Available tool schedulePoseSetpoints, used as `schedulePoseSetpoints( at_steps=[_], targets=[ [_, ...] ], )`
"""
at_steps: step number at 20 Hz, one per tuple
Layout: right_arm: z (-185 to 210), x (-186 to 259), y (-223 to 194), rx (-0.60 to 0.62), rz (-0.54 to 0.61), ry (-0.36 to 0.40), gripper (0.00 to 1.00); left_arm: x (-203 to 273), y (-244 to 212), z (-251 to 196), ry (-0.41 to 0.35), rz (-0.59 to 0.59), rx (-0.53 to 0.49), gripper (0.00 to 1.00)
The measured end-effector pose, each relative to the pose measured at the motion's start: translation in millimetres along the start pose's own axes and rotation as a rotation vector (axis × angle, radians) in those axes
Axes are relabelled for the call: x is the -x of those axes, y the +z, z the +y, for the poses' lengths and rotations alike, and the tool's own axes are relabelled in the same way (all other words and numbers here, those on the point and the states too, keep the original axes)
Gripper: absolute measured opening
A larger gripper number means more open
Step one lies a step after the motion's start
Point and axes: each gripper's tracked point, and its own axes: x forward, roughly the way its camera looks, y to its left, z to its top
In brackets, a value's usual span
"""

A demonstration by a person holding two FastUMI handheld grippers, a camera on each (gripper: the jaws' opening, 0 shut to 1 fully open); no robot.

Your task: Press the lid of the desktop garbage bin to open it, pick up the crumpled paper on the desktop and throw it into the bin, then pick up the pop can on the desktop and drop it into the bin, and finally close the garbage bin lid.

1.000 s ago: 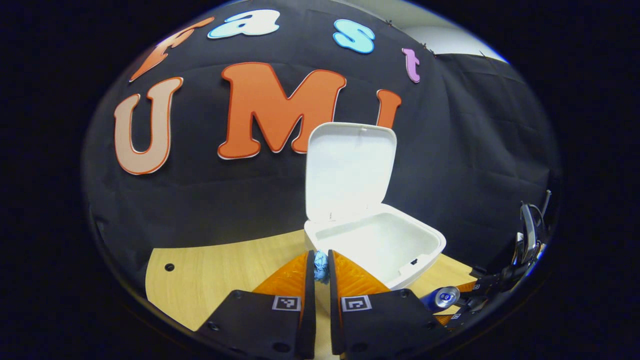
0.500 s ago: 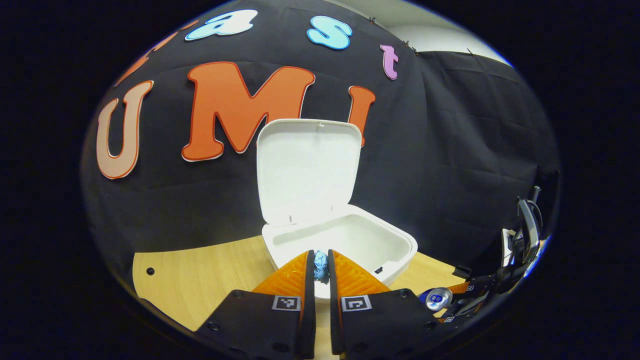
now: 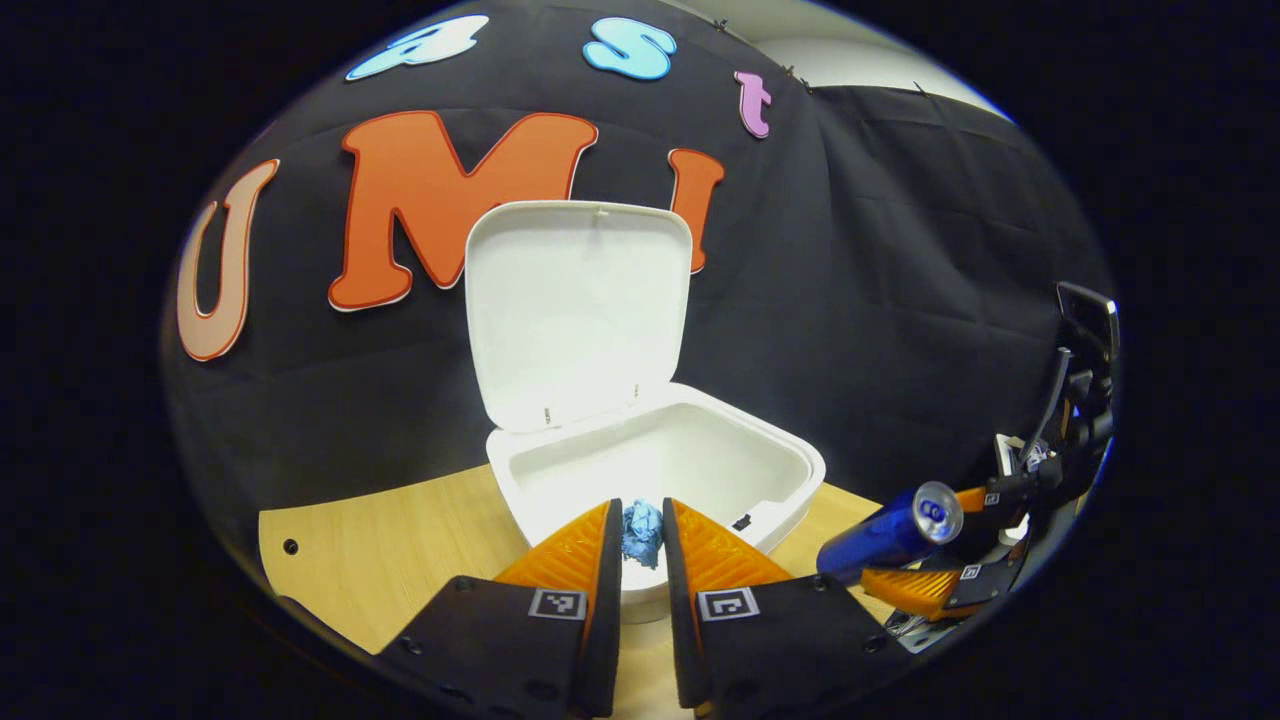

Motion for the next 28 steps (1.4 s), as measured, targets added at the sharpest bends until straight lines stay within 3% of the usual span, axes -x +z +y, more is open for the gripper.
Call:
schedulePoseSetpoints(
  at_steps=[2,3,6,7,8,11,19,28],
  targets=[
    [-5,-2,18,0.016,-0.041,-0.009,0.8,1,-3,1,0.0,-0.002,-0.013,0.28],
    [-6,-5,28,0.025,-0.06,-0.013,0.79,3,-3,3,0.002,-0.01,-0.019,0.36],
    [-10,-6,55,0.05,-0.114,-0.01,0.8,3,-3,7,0.007,-0.012,-0.018,0.46],
    [-10,-7,63,0.058,-0.129,-0.008,0.8,5,-2,9,0.01,-0.016,-0.016,0.55],
    [-11,-7,70,0.064,-0.142,-0.005,0.79,7,-3,9,0.011,-0.019,-0.014,0.53],
    [-13,-8,86,0.064,-0.174,0.005,0.8,15,0,15,0.025,-0.036,-0.026,0.66],
    [-1,-21,128,0.048,-0.258,0.056,0.79,32,0,42,0.098,-0.055,-0.033,0.67],
    [25,-54,136,0.089,-0.258,0.125,0.79,54,-9,77,0.206,-0.053,0.004,0.67]
  ],
)
